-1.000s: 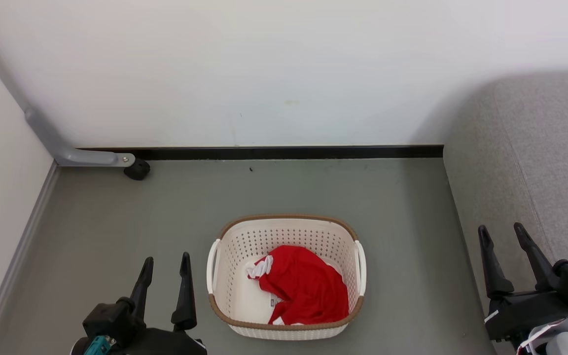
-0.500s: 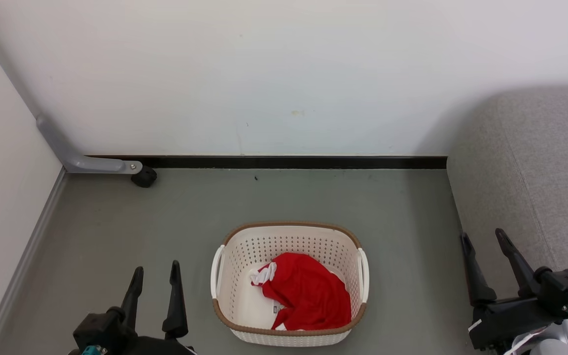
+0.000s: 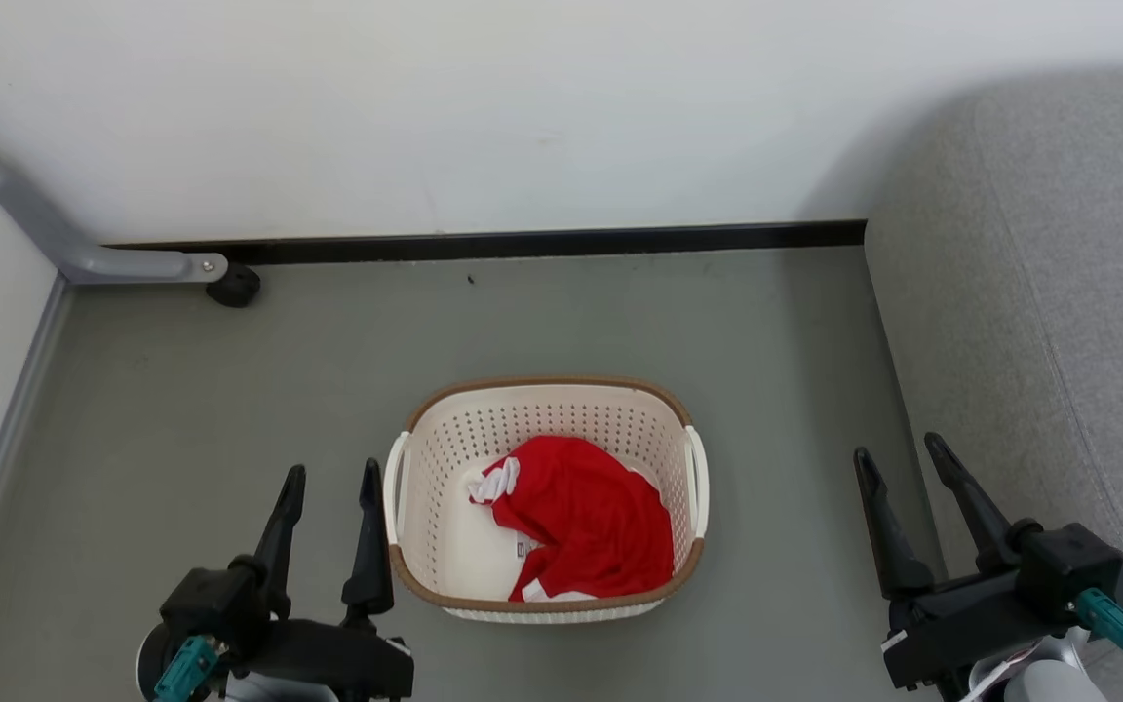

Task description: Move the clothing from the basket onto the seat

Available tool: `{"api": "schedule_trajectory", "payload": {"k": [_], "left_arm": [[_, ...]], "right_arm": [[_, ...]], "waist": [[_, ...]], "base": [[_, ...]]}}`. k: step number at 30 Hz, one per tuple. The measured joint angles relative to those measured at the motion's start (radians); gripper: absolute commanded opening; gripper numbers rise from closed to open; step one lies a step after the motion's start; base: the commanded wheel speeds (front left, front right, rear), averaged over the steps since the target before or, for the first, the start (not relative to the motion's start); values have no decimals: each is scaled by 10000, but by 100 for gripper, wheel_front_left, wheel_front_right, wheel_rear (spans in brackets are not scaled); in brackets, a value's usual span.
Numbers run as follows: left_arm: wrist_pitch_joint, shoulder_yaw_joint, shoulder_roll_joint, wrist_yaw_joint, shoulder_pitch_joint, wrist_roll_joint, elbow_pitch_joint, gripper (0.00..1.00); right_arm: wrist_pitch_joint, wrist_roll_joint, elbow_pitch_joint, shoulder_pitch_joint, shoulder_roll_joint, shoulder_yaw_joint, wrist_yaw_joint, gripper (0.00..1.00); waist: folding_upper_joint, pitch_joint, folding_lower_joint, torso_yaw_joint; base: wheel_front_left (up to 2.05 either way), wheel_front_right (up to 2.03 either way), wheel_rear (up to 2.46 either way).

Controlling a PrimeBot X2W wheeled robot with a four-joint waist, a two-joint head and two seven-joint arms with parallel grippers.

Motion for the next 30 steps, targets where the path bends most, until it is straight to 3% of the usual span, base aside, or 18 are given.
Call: {"api": "schedule_trajectory", "payload": {"k": [17,30], "left_arm": [[706,-652,144,-307,-2269,658,456,100],[2395,-943,598,-201,-4366,1365,1551,100]], "right_arm": [[0,-380,-527,-616,148,995,0,100],[0,-412,-779,-1580,291,1547,0,100]], "waist": [[1,2221,1,-1075],[2,4383,1,-2180]], "base": [[0,0,0],[0,0,0]]}}
